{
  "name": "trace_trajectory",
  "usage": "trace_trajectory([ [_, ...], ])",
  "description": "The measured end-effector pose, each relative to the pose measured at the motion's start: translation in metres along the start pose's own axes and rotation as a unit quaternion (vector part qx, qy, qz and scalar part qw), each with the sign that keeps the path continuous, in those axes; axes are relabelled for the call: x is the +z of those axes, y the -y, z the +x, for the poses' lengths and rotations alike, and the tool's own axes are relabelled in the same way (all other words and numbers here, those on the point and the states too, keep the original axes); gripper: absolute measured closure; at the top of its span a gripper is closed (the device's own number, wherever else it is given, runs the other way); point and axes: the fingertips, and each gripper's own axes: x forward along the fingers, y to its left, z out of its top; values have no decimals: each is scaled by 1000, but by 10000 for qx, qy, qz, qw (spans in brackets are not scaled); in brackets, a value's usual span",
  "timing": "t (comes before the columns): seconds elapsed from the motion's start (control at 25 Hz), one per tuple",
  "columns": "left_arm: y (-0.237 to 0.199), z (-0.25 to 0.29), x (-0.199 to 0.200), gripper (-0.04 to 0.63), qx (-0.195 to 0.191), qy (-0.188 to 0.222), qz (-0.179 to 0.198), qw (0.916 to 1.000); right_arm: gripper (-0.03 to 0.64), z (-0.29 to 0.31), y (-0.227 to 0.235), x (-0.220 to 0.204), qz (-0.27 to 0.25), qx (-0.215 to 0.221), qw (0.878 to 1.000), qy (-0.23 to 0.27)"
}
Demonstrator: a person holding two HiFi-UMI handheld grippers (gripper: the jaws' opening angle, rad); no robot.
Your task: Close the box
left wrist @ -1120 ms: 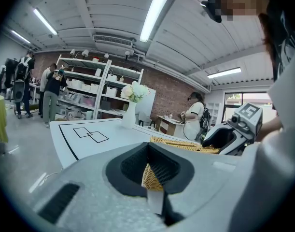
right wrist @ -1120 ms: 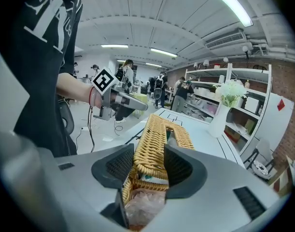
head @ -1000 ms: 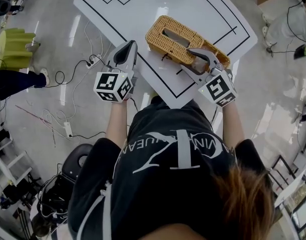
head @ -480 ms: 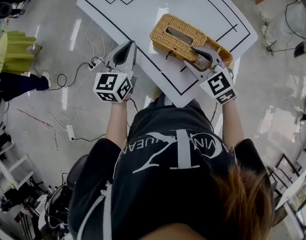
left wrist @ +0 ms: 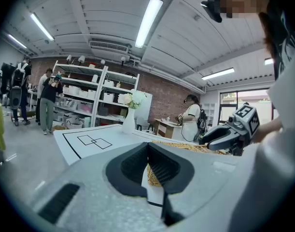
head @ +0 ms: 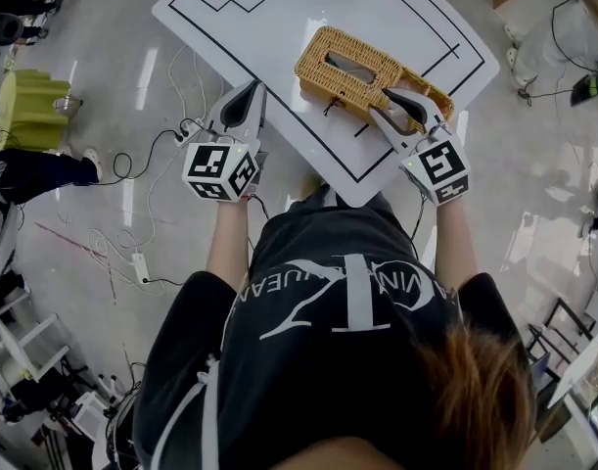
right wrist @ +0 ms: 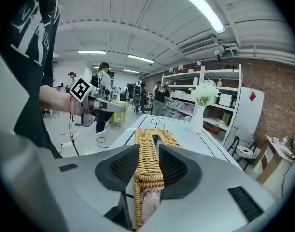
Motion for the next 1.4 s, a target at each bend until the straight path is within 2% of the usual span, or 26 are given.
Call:
trace_trajectory([
  [0.52,8,-7,24,584,-105,334,303,9989,617,-33,12,23,273,-940,9931,639],
  [0.96,8,-16,35,584,-95,582,524,9969,617,-65,28,20,993,-1647,9737,1225],
  [1.2,10,-19,42,584,-73,694,567,9959,617,-82,31,20,1252,-1822,9638,1488],
  [1.4,15,-20,41,584,-52,719,580,9957,617,-91,31,23,1272,-1784,9611,1684],
])
